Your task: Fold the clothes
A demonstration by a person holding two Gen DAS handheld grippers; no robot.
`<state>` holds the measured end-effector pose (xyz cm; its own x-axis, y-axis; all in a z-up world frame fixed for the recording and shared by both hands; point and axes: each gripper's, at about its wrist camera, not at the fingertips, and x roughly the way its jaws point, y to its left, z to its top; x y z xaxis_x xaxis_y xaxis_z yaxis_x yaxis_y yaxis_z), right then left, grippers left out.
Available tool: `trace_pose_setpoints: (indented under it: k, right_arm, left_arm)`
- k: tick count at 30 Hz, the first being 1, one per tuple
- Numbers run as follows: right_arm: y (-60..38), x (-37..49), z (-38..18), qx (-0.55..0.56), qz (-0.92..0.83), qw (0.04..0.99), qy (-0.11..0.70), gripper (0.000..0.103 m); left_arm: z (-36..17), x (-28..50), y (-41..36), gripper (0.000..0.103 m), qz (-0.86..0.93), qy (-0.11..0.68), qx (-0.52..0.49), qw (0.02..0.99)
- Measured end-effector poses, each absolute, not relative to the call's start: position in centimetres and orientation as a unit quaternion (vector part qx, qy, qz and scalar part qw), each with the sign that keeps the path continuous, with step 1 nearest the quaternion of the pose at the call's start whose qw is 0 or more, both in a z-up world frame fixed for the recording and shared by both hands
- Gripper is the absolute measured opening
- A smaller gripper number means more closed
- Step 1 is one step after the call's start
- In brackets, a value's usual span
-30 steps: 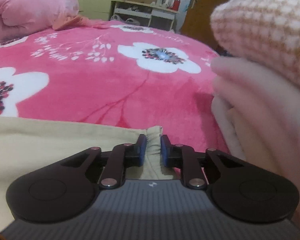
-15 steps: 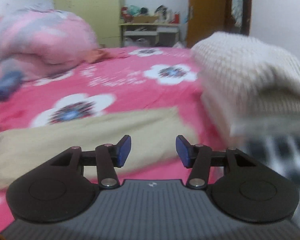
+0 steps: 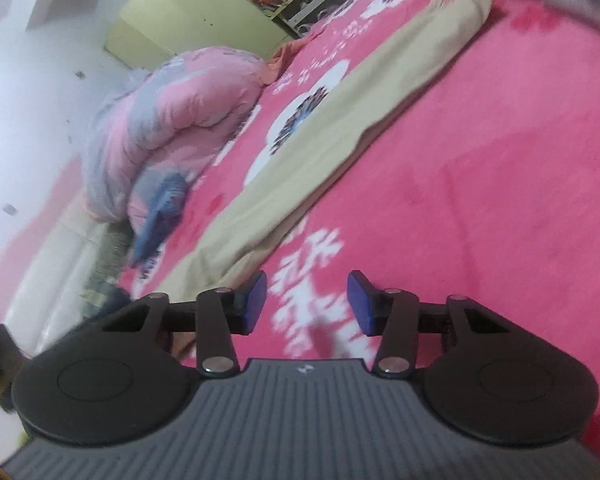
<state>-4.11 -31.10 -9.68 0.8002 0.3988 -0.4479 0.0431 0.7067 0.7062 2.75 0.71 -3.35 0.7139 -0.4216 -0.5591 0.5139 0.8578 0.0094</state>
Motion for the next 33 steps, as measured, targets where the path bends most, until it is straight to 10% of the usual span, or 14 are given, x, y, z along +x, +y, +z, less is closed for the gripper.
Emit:
trace_pose_setpoints:
  k: [29,33]
  right_arm:
    - [-49.5,9.6,-12.8,0.505,-0.146,0.835,0.162,0.041]
    - [-49.6,10.7,-12.8,0.496,-0.140,0.842,0.160,0.019]
  left_arm:
    - [-8.5,3.7,-4.4,0.047,-0.299,0.281,0.159,0.898]
    - [-8.6,3.8,-4.2,0.047,-0.302,0.276,0.151,0.900]
